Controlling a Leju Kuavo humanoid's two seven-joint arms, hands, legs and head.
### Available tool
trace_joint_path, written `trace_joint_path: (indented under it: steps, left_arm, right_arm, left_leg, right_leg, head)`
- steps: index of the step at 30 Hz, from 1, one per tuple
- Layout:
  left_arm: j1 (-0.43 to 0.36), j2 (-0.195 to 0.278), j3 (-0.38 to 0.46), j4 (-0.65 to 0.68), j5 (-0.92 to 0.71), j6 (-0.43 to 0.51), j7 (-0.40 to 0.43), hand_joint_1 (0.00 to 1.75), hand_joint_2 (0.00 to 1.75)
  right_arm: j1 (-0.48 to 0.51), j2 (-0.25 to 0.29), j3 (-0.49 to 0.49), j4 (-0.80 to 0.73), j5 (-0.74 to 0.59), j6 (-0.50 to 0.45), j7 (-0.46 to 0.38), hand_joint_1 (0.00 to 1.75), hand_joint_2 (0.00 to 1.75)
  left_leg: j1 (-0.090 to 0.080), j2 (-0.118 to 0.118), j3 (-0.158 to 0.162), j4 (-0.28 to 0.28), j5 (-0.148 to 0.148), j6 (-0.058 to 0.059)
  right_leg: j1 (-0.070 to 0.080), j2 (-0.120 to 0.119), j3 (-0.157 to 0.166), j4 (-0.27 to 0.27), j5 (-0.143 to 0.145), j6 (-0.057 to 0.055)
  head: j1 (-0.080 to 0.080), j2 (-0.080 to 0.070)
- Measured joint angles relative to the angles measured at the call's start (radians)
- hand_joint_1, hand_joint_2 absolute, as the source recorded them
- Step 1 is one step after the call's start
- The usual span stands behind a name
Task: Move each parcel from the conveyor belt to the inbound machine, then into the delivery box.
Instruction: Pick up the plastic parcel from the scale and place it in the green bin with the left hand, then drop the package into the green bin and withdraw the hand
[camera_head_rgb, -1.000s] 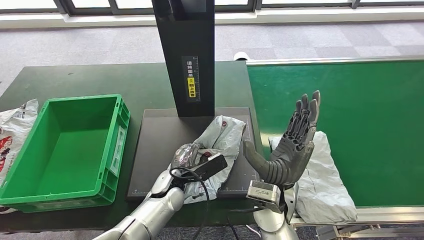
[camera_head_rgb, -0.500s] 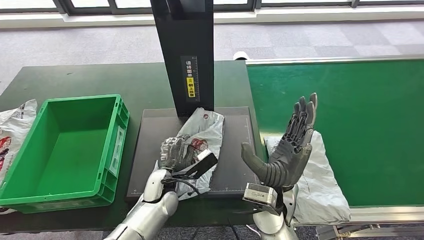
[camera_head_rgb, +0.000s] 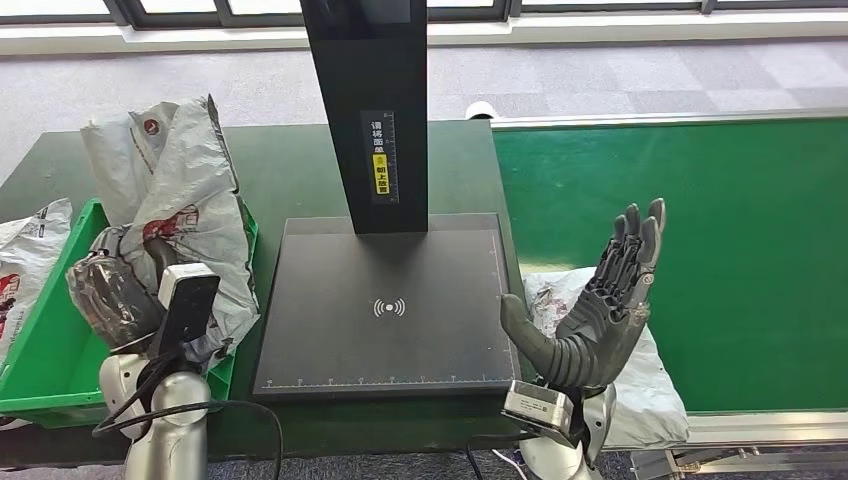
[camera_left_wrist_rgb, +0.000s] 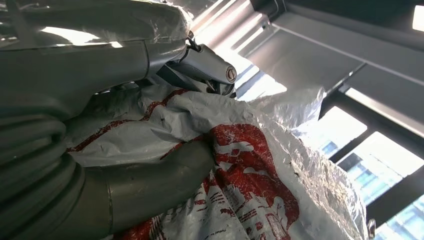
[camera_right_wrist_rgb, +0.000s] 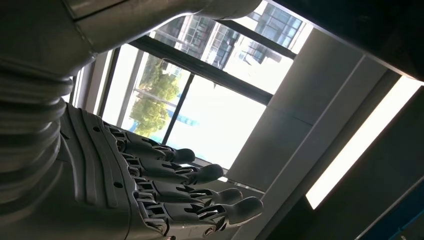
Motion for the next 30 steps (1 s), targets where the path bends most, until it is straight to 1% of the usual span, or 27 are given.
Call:
trace_joint_path:
  steps: [5,10,12,16,21,26,30]
  left_arm:
    - [0.01,0.002,0.034,-0.071,-0.015,0.0,-0.003,1.75,1.75]
    - [0.013,0.003,0.066,-0.088,-0.043,-0.001,0.003,1.75,1.75]
    - [0.0,0.004,0.098,-0.072,-0.074,-0.001,0.005,1.75,1.75]
    - [-0.033,0.002,0.191,-0.022,-0.094,-0.002,-0.019,1.75,1.75]
    - [-0.066,0.0,0.255,0.027,-0.114,-0.002,-0.039,1.75,1.75]
    - [-0.114,0.0,0.348,0.103,-0.147,-0.002,-0.07,1.75,1.75]
    - [-0.145,0.0,0.418,0.155,-0.162,-0.002,-0.072,1.75,1.75]
  right_arm:
    - [0.005,0.0,-0.001,-0.013,0.0,0.0,0.0,0.0,1.75]
    - [0.009,0.0,-0.001,-0.02,-0.002,0.0,0.0,0.0,1.75]
    - [0.011,0.0,-0.001,-0.023,-0.005,0.0,0.0,0.0,1.75]
    - [0.015,0.0,-0.001,-0.029,-0.006,0.0,0.0,0.0,1.75]
    - [0.021,0.0,-0.001,-0.036,-0.009,0.0,0.0,0.0,1.75]
    - [0.03,0.0,-0.001,-0.048,-0.015,0.0,0.0,0.0,1.75]
    - [0.035,0.0,-0.001,-0.054,-0.018,0.0,0.0,0.0,1.75]
  left_leg:
    - [0.0,0.0,0.0,0.0,0.0,0.0]
    - [0.0,0.0,0.0,0.0,0.0,0.0]
    - [0.0,0.0,0.0,0.0,0.0,0.0]
    - [0.0,0.001,0.001,0.0,0.0,0.0]
    - [0.0,0.0,0.001,0.0,0.0,0.0]
    - [0.0,0.0,0.001,0.0,0.0,0.0]
    - [0.0,0.0,0.001,0.0,0.0,0.0]
  right_leg:
    - [0.0,0.0,0.0,0.0,0.0,0.0]
    - [0.0,0.0,0.0,0.0,0.0,0.0]
    - [0.0,0.0,0.0,0.0,0.0,0.0]
    - [0.0,0.001,0.0,0.0,0.0,0.0]
    - [0.0,0.0,0.0,0.0,0.0,0.0]
    - [0.0,0.0,0.0,0.0,0.0,0.0]
    - [0.0,0.0,0.0,0.0,0.0,0.0]
  head:
    - [0.0,0.0]
    - [0.0,0.0]
    - [0.0,0.0]
    - [0.0,0.0]
    - [0.0,0.0]
    - [0.0,0.0]
    - [0.0,0.0]
